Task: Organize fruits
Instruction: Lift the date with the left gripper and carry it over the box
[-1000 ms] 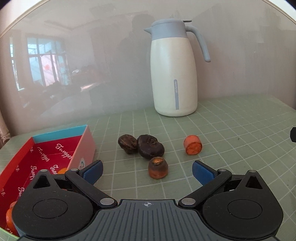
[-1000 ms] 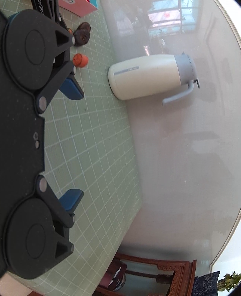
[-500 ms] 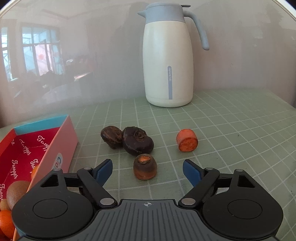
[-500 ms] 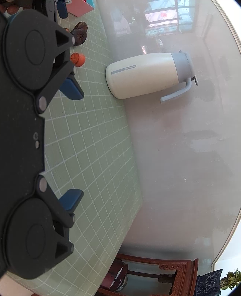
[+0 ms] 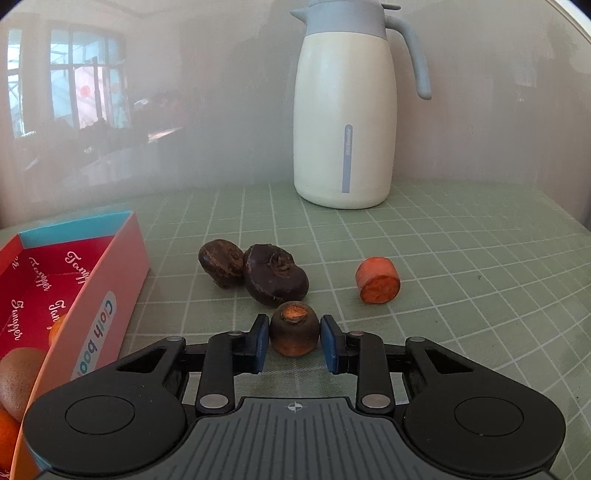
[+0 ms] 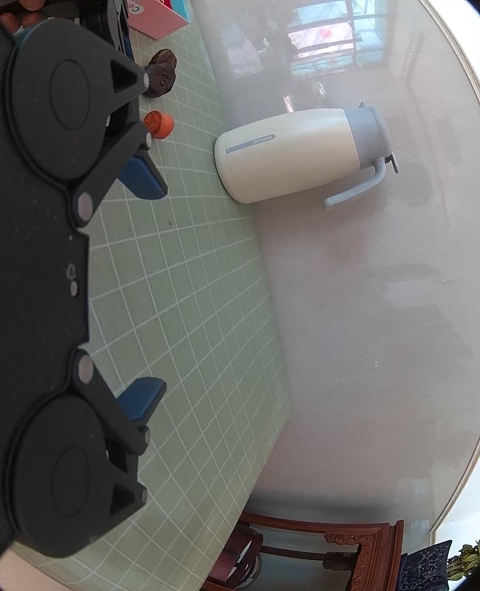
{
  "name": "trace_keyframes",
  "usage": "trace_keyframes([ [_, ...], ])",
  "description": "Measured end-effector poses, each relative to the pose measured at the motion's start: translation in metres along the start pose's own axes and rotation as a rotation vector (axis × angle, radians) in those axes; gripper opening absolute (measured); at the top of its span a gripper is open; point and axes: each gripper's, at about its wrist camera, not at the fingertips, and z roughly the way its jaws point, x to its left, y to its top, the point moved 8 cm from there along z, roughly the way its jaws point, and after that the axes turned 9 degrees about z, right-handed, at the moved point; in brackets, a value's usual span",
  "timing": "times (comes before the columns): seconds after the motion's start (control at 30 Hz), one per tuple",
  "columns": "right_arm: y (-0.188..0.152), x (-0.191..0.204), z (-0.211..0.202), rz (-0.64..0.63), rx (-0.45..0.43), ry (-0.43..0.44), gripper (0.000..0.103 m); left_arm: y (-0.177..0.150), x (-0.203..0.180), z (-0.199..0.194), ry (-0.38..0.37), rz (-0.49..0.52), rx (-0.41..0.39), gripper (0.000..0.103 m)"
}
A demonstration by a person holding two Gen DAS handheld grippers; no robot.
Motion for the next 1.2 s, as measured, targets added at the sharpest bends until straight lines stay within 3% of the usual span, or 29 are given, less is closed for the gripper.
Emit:
trace_keyframes([
  [0.27,0.0,0.007,-0.003,-0.015,-0.006,0.011,0.103,0.004,0.0,-0.015,0.002,0.02,-0.032,0.03],
  [0.6,-0.005,0.024,0.0,-0.047,0.0,0.021,0.103,0.01,0.029,-0.039,0.04,-0.005,-0.084,0.03],
  [0.9,-0.012,0.052,0.001,-0.085,0.008,0.054,0.103,0.008,0.089,-0.064,0.131,-0.069,-0.127,0.03],
  [1.2,-0.021,0.08,0.001,-0.126,0.017,0.085,0.103,-0.016,0.164,-0.065,0.257,-0.175,-0.067,0.03],
])
